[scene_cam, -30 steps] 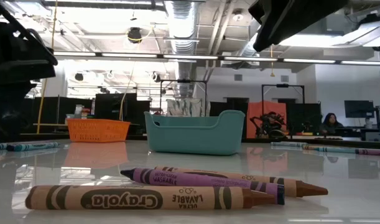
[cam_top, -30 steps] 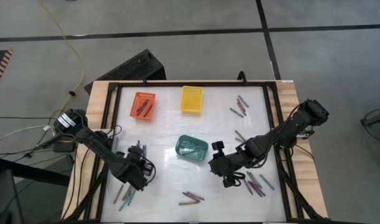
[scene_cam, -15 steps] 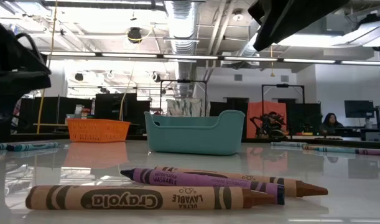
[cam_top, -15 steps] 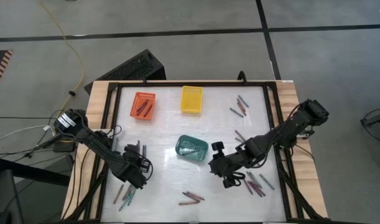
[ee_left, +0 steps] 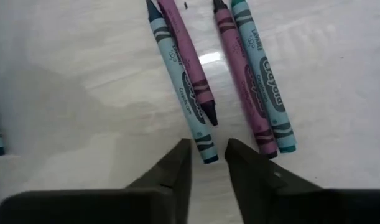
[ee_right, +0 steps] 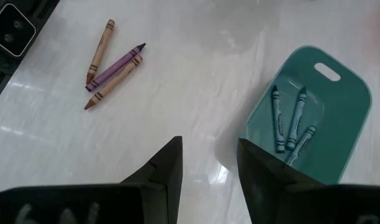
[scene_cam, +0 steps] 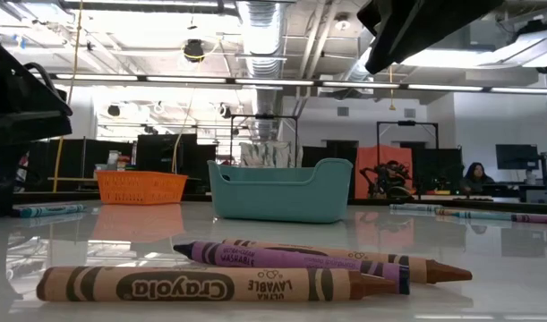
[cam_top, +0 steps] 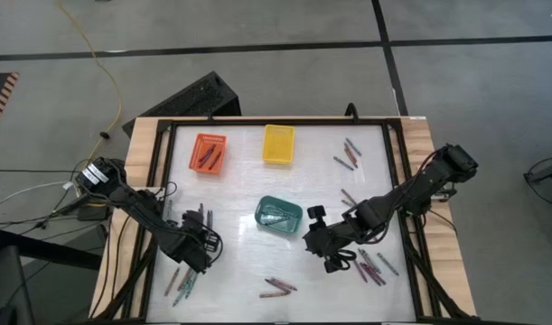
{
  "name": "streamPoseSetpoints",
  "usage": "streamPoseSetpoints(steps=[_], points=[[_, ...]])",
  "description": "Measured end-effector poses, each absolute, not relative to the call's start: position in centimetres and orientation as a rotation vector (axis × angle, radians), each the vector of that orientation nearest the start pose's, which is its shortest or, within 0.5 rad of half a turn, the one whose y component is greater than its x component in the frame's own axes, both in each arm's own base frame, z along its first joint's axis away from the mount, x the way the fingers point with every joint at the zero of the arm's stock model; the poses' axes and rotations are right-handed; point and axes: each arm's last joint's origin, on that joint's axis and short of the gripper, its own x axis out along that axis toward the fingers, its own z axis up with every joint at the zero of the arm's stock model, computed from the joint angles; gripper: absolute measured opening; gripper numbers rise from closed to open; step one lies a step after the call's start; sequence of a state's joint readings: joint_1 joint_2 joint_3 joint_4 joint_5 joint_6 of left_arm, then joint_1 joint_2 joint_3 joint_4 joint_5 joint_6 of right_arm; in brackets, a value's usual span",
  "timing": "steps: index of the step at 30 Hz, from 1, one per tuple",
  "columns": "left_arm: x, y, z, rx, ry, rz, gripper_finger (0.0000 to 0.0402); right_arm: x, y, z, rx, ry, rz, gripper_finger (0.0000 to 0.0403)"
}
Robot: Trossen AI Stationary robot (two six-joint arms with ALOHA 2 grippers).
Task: Sort crayons
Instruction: Put the blue crayon into the blue bin
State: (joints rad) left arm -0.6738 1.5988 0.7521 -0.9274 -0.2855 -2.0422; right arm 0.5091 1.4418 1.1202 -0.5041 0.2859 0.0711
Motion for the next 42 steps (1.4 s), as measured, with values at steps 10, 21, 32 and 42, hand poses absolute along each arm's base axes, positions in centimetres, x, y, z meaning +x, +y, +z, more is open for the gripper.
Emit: streamPoseSetpoints(steps=[10,21,32,42], points=[[17.5,-12.2,13.0,-0.793,1.088,1.243,0.0011,26.8,14.1,27.5,-0.251,0.761,0.185,0.0146],[17.3,-12.1,13.3,-0.767,1.091,1.233,0.0011,26.6,14.4,27.4,-0.260,0.768,0.198,0.0146],[16.9,-11.6,17.4,-0.607,1.048,1.122,0.0011,26.5,14.4,27.4,-0.264,0.780,0.195,0.0146],[20.3,-11.3,21.1,-0.322,0.983,0.808,0.0011,26.7,13.9,27.4,-0.250,0.782,0.160,0.0146]])
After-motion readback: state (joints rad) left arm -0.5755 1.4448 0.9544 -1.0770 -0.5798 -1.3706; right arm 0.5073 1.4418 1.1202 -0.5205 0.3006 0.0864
